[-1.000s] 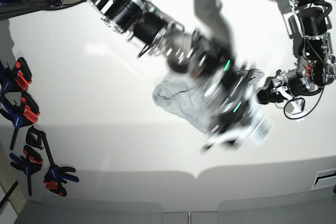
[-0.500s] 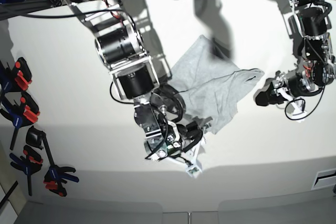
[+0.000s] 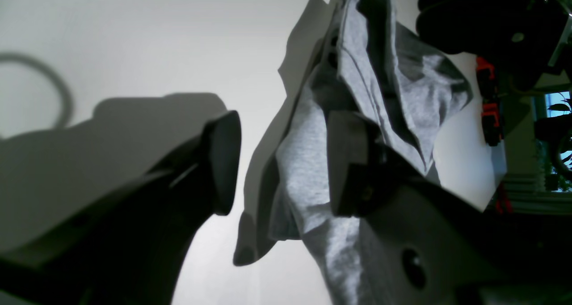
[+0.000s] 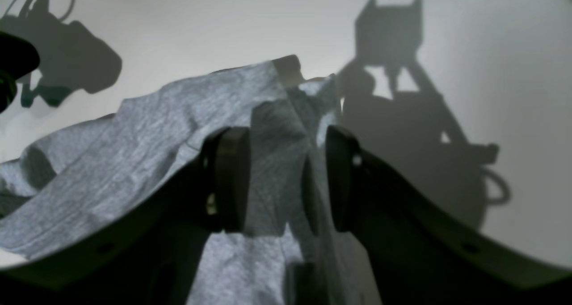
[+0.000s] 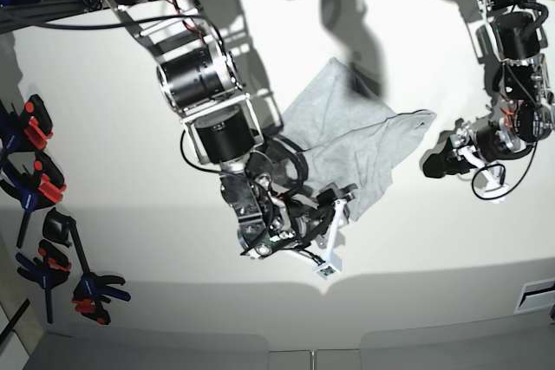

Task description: Fold the T-shirt properly

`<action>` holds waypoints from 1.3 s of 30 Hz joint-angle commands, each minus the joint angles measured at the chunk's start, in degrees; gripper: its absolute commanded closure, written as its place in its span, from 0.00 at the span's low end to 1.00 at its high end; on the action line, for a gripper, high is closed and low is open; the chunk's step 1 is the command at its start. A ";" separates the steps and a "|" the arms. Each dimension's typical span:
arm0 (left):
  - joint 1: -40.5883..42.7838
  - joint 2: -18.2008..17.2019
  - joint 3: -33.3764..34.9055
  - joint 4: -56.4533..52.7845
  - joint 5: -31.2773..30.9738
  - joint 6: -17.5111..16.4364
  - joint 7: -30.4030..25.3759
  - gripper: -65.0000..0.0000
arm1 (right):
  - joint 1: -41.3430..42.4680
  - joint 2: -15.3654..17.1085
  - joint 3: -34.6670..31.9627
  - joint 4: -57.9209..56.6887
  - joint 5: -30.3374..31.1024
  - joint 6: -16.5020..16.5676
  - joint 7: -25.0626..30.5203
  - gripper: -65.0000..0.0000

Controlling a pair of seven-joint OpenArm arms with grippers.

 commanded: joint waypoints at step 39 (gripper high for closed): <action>-1.40 -1.07 -0.28 0.85 -1.42 -0.52 -0.94 0.55 | -19.26 -0.44 0.13 35.60 12.68 12.59 -17.05 1.00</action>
